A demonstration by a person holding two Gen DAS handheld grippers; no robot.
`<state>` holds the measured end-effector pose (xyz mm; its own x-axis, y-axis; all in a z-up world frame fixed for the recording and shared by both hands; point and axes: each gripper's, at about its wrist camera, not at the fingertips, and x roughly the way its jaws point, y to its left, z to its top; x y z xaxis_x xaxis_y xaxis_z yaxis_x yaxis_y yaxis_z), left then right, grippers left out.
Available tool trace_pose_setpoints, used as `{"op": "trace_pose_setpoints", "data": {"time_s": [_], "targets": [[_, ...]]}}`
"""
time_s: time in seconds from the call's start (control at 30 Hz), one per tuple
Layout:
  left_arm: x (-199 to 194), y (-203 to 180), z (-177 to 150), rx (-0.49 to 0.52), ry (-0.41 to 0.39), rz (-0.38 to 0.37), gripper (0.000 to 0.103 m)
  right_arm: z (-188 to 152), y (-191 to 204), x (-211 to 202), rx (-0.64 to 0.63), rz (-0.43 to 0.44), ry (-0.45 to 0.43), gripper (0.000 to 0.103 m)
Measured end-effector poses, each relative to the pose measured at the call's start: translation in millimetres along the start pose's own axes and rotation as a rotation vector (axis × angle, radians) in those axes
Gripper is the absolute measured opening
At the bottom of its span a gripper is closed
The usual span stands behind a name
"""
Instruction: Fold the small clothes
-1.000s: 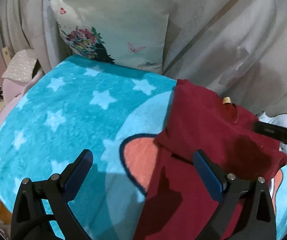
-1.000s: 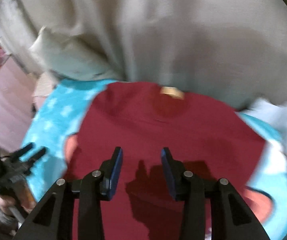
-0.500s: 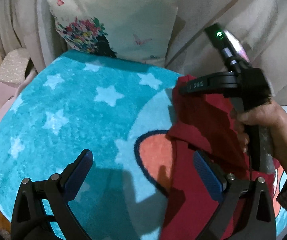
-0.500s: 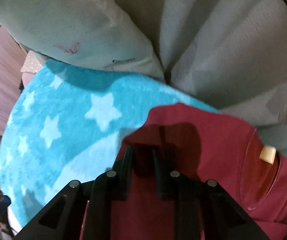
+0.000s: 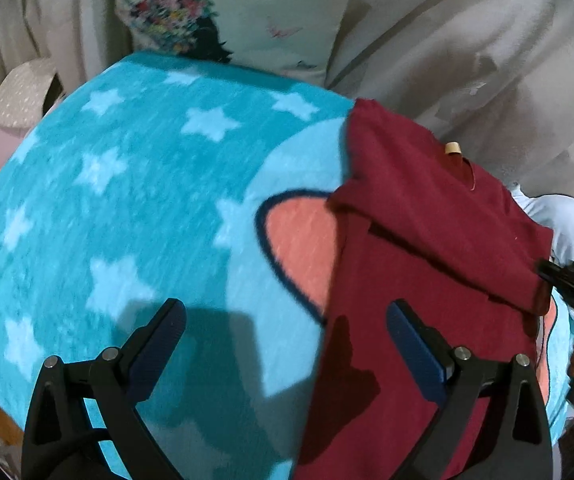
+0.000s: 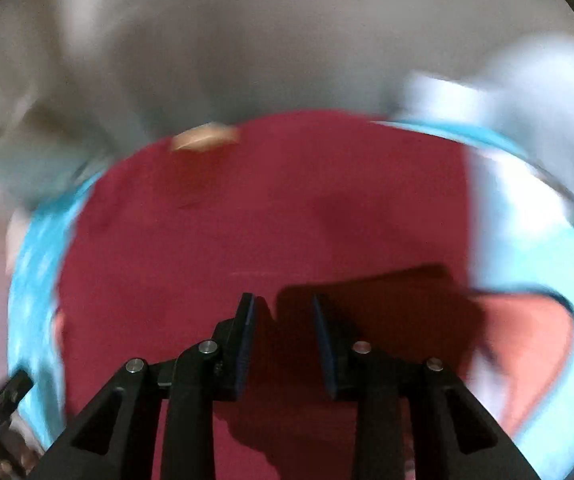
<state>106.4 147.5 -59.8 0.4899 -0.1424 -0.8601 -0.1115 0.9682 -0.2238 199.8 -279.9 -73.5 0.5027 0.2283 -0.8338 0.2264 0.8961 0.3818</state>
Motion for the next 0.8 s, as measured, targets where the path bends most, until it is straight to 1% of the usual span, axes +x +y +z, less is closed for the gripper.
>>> {"op": "trace_pose_setpoints", "data": {"time_s": [0.03, 0.07, 0.1, 0.13, 0.17, 0.23, 0.27, 0.3, 0.37, 0.4, 0.43, 0.47, 0.53, 0.57, 0.6, 0.63, 0.67, 0.7, 0.73, 0.77, 0.8], "targets": [[-2.1, 1.6, -4.4, -0.009, 0.004, 0.001, 0.1, -3.5, -15.1, -12.8, 0.058, 0.02, -0.023, 0.013], [-3.9, 3.1, -8.7, -0.017, 0.009, 0.003, 0.1, -11.5, -27.5, -30.2, 0.096, 0.025, -0.051, 0.019], [-6.5, 4.7, -14.9, -0.027, 0.017, -0.001, 0.1, -19.8, -32.1, -42.3, 0.094, 0.003, -0.064, 0.031], [-8.8, 6.1, -19.7, -0.035, 0.023, -0.007, 0.1, -28.8, -35.2, -50.9, 0.088, 0.01, -0.066, 0.038], [-10.8, 7.5, -25.0, -0.047, 0.029, -0.015, 0.1, -43.5, -40.4, -59.9, 0.09, 0.054, -0.049, 0.044], [-14.3, 10.8, -39.2, -0.085, 0.049, -0.041, 0.1, -69.2, -48.8, -63.9, 0.108, 0.123, 0.009, 0.044], [-14.5, 12.5, -46.1, -0.106, 0.063, -0.061, 0.1, -82.8, -52.6, -65.4, 0.114, 0.149, 0.038, 0.044], [-14.5, 15.2, -55.9, -0.141, 0.083, -0.094, 0.1, -102.5, -57.8, -65.2, 0.114, 0.179, 0.086, 0.044], [-14.3, 18.3, -69.8, -0.186, 0.108, -0.131, 0.1, -127.4, -66.6, -65.3, 0.103, 0.21, 0.155, 0.044], [-13.8, 19.4, -77.3, -0.206, 0.121, -0.144, 0.1, -141.9, -63.6, -60.5, 0.099, 0.229, 0.185, 0.044], [-14.3, 19.5, -86.4, -0.223, 0.129, -0.152, 0.1, -150.9, -66.0, -61.3, 0.101, 0.253, 0.2, 0.044], [-18.9, 17.8, -94.5, -0.222, 0.112, -0.146, 0.1, -158.9, -68.6, -63.3, 0.105, 0.281, 0.197, 0.044], [-23.2, 14.3, -106.3, -0.213, 0.119, -0.155, 0.1, -172.3, -75.3, -69.3, 0.134, 0.357, 0.215, 0.044], [-26.6, 12.6, -113.2, -0.216, 0.118, -0.17, 0.099, -178.6, -78.4, -69.5, 0.164, 0.421, 0.241, 0.045], [-29.0, 10.8, -118.6, -0.218, 0.12, -0.182, 0.094, -179.5, -77.8, -67.1, 0.181, 0.458, 0.263, 0.046], [-31.7, 8.8, -124.3, -0.216, 0.124, -0.192, 0.092, -188.2, -75.9, -63.0, 0.195, 0.516, 0.303, 0.046], [-33.7, 7.5, -128.1, -0.213, 0.127, -0.199, 0.083, -196.4, -74.0, -59.8, 0.197, 0.564, 0.342, 0.046], [-35.1, 6.4, -132.9, -0.214, 0.141, -0.211, 0.07, -206.2, -69.9, -54.9, 0.198, 0.61, 0.384, 0.046], [-35.6, 5.6, -135.2, -0.216, 0.147, -0.214, 0.065, -215.6, -66.6, -52.2, 0.2, 0.638, 0.413, 0.046], [-37.0, 5.4, -137.5, -0.219, 0.149, -0.211, 0.058, -226.0, -61.8, -49.0, 0.2, 0.666, 0.438, 0.046], [-37.3, 5.0, -138.3, -0.222, 0.15, -0.208, 0.053, -233.2, -58.4, -49.3, 0.197, 0.681, 0.444, 0.046]]}}
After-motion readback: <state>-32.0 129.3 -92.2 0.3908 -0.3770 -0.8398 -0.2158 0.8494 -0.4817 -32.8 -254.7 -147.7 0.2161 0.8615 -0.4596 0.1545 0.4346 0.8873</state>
